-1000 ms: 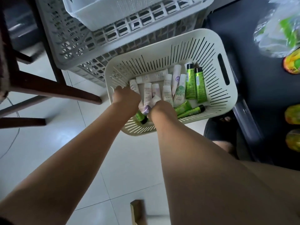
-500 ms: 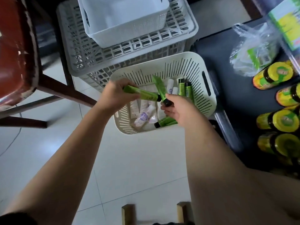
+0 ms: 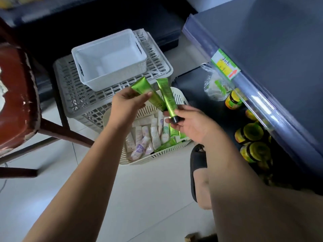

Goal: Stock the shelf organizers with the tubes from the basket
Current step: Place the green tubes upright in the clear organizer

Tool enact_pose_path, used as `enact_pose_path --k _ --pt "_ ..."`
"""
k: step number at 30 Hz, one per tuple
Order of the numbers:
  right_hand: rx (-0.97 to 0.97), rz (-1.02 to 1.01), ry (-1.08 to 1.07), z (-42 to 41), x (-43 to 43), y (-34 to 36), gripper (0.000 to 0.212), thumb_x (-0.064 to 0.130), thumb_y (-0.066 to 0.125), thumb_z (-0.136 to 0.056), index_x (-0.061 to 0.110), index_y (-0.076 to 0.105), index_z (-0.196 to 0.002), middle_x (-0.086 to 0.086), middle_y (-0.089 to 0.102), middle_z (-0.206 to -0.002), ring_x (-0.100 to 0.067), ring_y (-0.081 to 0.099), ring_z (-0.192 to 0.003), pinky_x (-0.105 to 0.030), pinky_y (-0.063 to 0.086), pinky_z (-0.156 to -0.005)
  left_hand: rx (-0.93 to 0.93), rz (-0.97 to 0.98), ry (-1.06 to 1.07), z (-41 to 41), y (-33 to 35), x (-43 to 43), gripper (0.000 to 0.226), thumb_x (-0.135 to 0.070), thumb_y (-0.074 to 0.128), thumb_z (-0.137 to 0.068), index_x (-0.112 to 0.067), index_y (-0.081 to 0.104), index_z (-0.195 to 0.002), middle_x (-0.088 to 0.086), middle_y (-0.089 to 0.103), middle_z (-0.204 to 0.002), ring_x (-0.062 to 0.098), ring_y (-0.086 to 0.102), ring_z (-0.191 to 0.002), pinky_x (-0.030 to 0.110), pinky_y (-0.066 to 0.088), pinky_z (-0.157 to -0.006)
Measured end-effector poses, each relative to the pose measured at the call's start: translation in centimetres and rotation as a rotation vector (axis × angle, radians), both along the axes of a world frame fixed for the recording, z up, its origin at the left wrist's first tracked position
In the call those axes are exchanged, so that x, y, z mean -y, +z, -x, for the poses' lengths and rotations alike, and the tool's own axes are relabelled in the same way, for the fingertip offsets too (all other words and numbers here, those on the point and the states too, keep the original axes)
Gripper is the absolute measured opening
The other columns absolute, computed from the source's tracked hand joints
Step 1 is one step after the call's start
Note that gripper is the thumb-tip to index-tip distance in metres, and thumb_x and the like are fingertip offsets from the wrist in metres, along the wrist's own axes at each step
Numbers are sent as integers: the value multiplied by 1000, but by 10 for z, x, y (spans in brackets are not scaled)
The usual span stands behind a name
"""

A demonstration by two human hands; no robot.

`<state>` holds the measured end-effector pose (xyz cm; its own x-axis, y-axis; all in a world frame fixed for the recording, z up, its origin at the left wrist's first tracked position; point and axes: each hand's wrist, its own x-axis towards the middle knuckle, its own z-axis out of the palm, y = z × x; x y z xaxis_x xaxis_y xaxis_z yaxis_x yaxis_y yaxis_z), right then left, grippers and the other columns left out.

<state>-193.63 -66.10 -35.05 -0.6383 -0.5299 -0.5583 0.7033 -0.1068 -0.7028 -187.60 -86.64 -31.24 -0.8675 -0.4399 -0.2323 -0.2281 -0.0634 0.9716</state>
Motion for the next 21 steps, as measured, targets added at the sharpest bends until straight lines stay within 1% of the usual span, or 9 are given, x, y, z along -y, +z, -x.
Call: enact_pose_path --k 2,4,6,7,9,12,15,18,21 --pt "-24 15 53 0 -6 15 32 2 50 -102 -2 55 -134 -23 69 -122 -34 71 -100 -34 57 -77 -20 -2 -66 5 16 -3 34 -17 82 -84 7 67 -102 27 71 -106 25 66 -91 41 55 -90" --pt "-67 46 64 -2 -11 29 32 2 47 -103 -1 56 -135 -23 68 -125 -35 70 -103 -36 59 -82 -37 16 -106 7 33 -5 20 -17 83 -83 -3 72 -93 19 75 -98 27 69 -92 45 55 -96" --pt "-103 91 35 -3 -17 42 32 3 45 -104 0 57 -134 -24 69 -123 -35 70 -101 -40 58 -91 -76 -6 -132 7 47 -8 13 -14 80 -85 -6 72 -92 16 76 -98 35 73 -97 51 56 -98" --pt "-113 116 15 -4 -20 49 31 3 45 -105 1 58 -133 -24 69 -122 -35 69 -100 -41 57 -94 -95 -28 -137 6 54 -11 10 -11 78 -87 -5 72 -93 16 76 -97 35 74 -97 51 58 -96" --pt "-146 148 -26 -5 -24 61 30 3 47 -104 3 60 -131 -24 69 -120 -35 69 -100 -42 56 -96 -118 -46 -145 7 66 -18 3 -8 73 -91 -7 71 -91 12 76 -91 27 75 -89 43 61 -87" --pt "-243 128 -127 -8 -27 76 31 -2 55 -98 12 65 -124 -18 71 -113 -31 70 -95 -42 55 -94 -138 -67 -161 7 79 -35 6 -10 72 -93 -6 67 -91 9 72 -84 22 72 -81 35 59 -75" --pt "-335 139 -201 -14 -33 87 32 -5 63 -91 19 70 -112 -13 71 -109 -30 66 -98 -47 52 -94 -166 -109 -187 6 91 -56 11 -10 74 -92 -7 64 -88 15 67 -84 28 67 -80 36 60 -72" --pt "-361 170 -291 -22 -46 100 25 0 64 -93 15 71 -111 -12 71 -109 -28 66 -96 -45 53 -87 -189 -127 -214 6 102 -75 14 -10 74 -91 -9 63 -83 13 66 -80 23 67 -73 38 60 -72" --pt "-375 193 -348 -29 -64 110 21 2 63 -94 14 73 -108 -10 74 -109 -26 68 -99 -46 54 -88 -201 -113 -260 6 115 -93 16 -9 72 -92 -11 62 -79 6 67 -74 17 67 -67 34 60 -71"
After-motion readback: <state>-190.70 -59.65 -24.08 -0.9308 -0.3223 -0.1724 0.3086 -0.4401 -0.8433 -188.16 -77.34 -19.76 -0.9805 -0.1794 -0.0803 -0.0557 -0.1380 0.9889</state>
